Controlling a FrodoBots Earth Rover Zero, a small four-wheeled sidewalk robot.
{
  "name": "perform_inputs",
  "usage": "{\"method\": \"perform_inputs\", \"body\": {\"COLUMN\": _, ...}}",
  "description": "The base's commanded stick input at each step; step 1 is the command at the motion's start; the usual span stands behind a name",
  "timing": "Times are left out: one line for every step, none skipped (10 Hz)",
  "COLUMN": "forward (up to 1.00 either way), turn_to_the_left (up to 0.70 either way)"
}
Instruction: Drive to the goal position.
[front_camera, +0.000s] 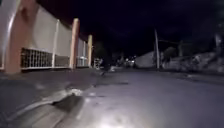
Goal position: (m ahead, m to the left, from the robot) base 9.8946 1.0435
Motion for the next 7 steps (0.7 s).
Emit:
{"method": "perform_inputs", "body": {"forward": 0.50, "turn_to_the_left": 0.00}}
{"method": "perform_inputs", "body": {"forward": 0.50, "turn_to_the_left": 0.00}}
{"method": "perform_inputs", "body": {"forward": 0.50, "turn_to_the_left": 0.00}}
{"method": "perform_inputs", "body": {"forward": 0.50, "turn_to_the_left": 0.00}}
{"method": "perform_inputs", "body": {"forward": 0.50, "turn_to_the_left": 0.00}}
{"method": "perform_inputs", "body": {"forward": 0.50, "turn_to_the_left": 0.00}}
{"method": "perform_inputs", "body": {"forward": 0.50, "turn_to_the_left": 0.00}}
